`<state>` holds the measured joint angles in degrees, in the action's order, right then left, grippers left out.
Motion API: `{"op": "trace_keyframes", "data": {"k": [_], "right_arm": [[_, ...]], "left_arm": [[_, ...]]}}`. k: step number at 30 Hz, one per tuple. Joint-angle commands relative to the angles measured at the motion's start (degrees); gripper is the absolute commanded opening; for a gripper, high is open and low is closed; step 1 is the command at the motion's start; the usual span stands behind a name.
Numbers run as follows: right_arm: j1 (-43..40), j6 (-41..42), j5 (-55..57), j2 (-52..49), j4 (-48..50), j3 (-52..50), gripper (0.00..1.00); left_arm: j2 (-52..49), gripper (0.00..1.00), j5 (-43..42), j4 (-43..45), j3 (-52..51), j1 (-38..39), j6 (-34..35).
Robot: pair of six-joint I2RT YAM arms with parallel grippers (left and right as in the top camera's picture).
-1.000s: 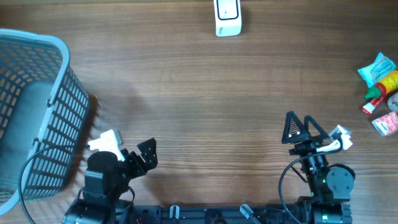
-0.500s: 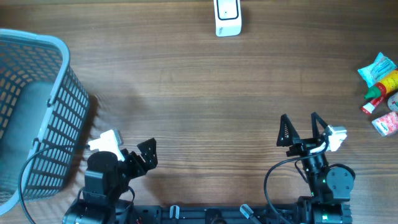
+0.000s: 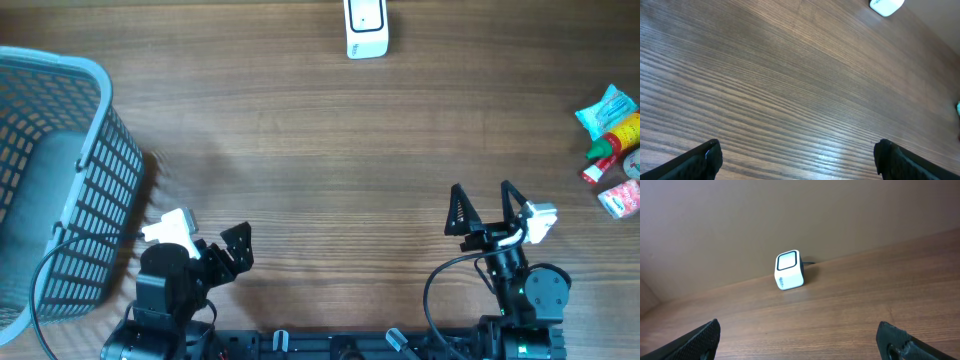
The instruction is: Scan the item barcode
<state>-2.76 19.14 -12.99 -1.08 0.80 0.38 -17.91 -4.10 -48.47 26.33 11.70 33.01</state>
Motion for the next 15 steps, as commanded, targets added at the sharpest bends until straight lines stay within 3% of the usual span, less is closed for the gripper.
{"op": "trace_keyframes", "data": {"k": [1, 10, 15], "right_arm": [[0.3, -1.1, 0.6, 0.8, 0.1, -0.1, 1.00], [0.3, -1.1, 0.6, 0.8, 0.1, -0.1, 1.00], [0.3, -1.1, 0.6, 0.8, 0.1, -0.1, 1.00]], "left_arm": [[0.3, 1.00, 0.8, 0.2, 0.6, 0.2, -1.3], [1.8, 1.00, 0.6, -0.6, 0.6, -1.3, -1.2], [8.4, 1.00, 0.2, 4.3, 0.4, -2.9, -0.9]]}}
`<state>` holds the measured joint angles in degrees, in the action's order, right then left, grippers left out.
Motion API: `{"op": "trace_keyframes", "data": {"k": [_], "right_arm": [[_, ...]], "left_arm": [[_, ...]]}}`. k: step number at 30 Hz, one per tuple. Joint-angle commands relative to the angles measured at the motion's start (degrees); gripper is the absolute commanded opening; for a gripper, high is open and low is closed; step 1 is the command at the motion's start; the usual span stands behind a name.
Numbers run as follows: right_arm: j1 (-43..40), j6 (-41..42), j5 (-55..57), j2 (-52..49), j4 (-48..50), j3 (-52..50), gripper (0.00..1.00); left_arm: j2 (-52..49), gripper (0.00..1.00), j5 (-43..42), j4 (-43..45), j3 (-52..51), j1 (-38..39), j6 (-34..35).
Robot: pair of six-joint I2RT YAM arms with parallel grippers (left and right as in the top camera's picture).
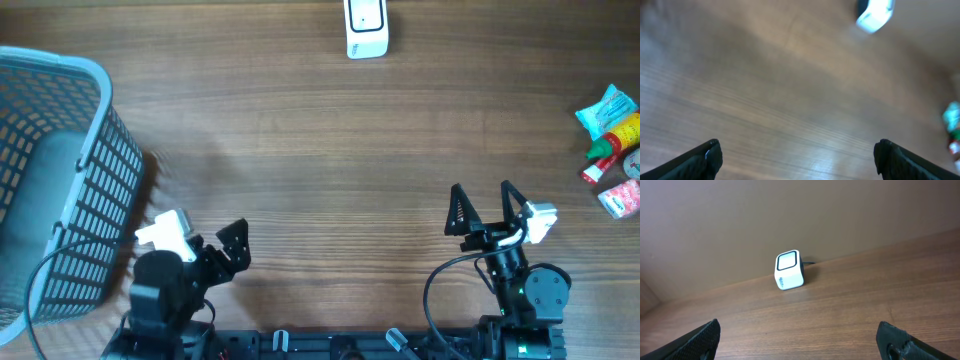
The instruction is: Scan the item barcode
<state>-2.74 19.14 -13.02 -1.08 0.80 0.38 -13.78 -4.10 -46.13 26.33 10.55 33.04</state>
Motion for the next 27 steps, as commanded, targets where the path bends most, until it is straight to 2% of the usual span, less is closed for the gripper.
{"op": "trace_keyframes", "data": {"k": [1, 2, 4, 8, 12, 14, 20, 27], "right_arm": [[0.3, -1.1, 0.7, 0.8, 0.1, -0.1, 1.00], [0.3, -1.1, 0.7, 0.8, 0.1, -0.1, 1.00], [0.3, -1.1, 0.7, 0.8, 0.1, -0.1, 1.00], [0.3, -1.1, 0.7, 0.8, 0.1, -0.1, 1.00], [0.3, -1.1, 0.7, 0.8, 0.1, -0.1, 1.00], [0.3, -1.1, 0.7, 0.8, 0.1, -0.1, 1.00], [0.3, -1.1, 0.7, 0.8, 0.1, -0.1, 1.00], [0.3, -1.1, 0.7, 0.8, 0.1, -0.1, 1.00]], "left_arm": [[5.8, 1.00, -1.1, 3.2, 0.0, -2.8, -2.9], [8.0, 1.00, -4.3, 6.4, -1.0, -4.3, -8.9], [10.7, 1.00, -6.6, 11.6, -3.1, -5.8, -12.9], [13.6, 1.00, -7.6, 26.5, -10.6, -7.1, -14.3], [13.6, 1.00, -8.9, 46.9, -22.1, -7.2, -16.6], [13.6, 1.00, -9.0, 52.3, -26.0, -7.5, -16.5], [13.6, 1.00, -7.4, 42.9, -26.0, -10.2, -19.4], [13.6, 1.00, -6.6, 42.4, -26.0, -10.4, -21.6]]}}
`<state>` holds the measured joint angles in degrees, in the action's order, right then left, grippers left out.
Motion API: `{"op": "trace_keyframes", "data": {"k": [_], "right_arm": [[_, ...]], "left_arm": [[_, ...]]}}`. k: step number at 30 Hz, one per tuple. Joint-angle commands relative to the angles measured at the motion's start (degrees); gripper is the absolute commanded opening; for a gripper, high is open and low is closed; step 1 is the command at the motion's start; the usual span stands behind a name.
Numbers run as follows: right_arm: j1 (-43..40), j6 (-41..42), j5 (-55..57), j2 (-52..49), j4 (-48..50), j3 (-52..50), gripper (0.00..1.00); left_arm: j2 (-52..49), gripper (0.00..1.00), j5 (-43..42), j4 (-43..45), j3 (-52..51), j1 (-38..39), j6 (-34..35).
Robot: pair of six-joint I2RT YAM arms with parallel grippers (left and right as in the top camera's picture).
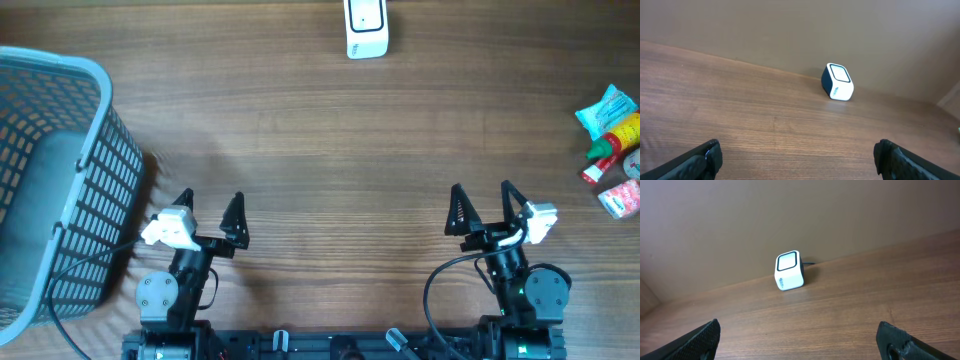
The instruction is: Scan the item barcode
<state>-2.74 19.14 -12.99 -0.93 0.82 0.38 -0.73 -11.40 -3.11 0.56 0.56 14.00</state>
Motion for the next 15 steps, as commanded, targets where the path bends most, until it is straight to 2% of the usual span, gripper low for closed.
{"op": "trace_keyframes", "data": {"k": [1, 3, 15], "right_arm": [[0.3, -1.1, 0.6, 0.7, 0.1, -0.1, 1.00], [0.3, -1.1, 0.6, 0.7, 0.1, -0.1, 1.00], [0.3, -1.1, 0.6, 0.7, 0.1, -0.1, 1.00]], "left_arm": [[0.5, 1.00, 0.3, -0.6, -0.2, -0.4, -4.0], [0.5, 1.00, -0.1, -0.6, -0.2, -0.4, -6.3], [0.5, 1.00, -0.1, -0.3, -0.2, -0.4, -6.3]]}}
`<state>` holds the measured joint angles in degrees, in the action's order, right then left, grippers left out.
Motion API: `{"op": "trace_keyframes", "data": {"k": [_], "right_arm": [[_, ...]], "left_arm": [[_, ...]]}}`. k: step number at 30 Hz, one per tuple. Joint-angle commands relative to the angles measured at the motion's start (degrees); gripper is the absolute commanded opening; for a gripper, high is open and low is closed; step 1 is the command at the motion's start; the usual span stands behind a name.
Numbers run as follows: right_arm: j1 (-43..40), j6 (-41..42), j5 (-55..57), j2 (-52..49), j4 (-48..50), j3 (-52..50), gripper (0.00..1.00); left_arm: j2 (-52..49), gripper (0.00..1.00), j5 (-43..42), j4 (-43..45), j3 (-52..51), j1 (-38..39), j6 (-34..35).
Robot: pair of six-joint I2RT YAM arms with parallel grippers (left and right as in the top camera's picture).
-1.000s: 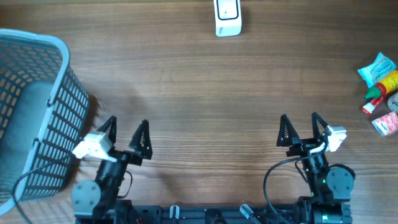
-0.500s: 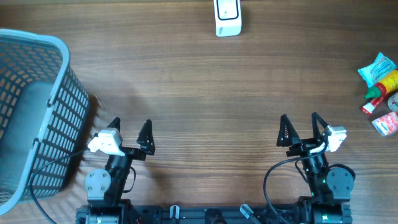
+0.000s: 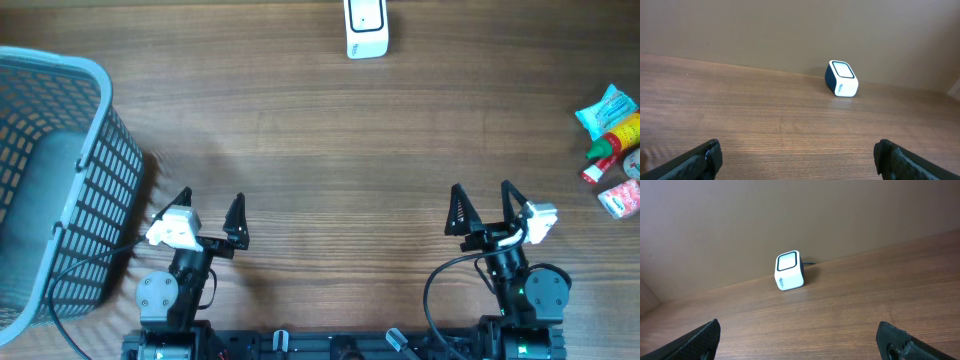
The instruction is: Scan the item barcode
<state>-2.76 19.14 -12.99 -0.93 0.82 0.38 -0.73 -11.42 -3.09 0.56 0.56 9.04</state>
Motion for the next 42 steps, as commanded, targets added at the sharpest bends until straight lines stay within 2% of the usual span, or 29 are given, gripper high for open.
{"op": "trace_keyframes", "data": {"k": [1, 12, 16, 27, 35, 42], "right_arm": [[0.3, -1.1, 0.6, 0.7, 0.1, -0.1, 1.00], [0.3, -1.4, 1.7, 0.5, 0.0, -0.1, 1.00], [0.3, -12.9, 1.0, -1.0, 0.1, -0.1, 1.00], [0.3, -13.1, 1.0, -1.6, 0.1, -0.1, 1.00], [0.3, -13.1, 1.1, -1.6, 0.1, -0.1, 1.00], [0.3, -13.1, 1.1, -1.6, 0.1, -0.1, 0.99]], "left_arm": [[0.5, 1.00, -0.1, -0.4, -0.2, -0.4, -1.3], [0.5, 1.00, 0.0, -0.4, -0.2, -0.5, -1.3], [0.5, 1.00, 0.0, -0.4, -0.2, -0.5, -1.3], [0.5, 1.00, -0.1, -0.3, -0.2, -0.7, -1.3], [0.5, 1.00, -0.1, -0.4, -0.2, -9.9, -1.3], [0.5, 1.00, 0.6, -0.4, -0.2, -10.4, -1.3]]}}
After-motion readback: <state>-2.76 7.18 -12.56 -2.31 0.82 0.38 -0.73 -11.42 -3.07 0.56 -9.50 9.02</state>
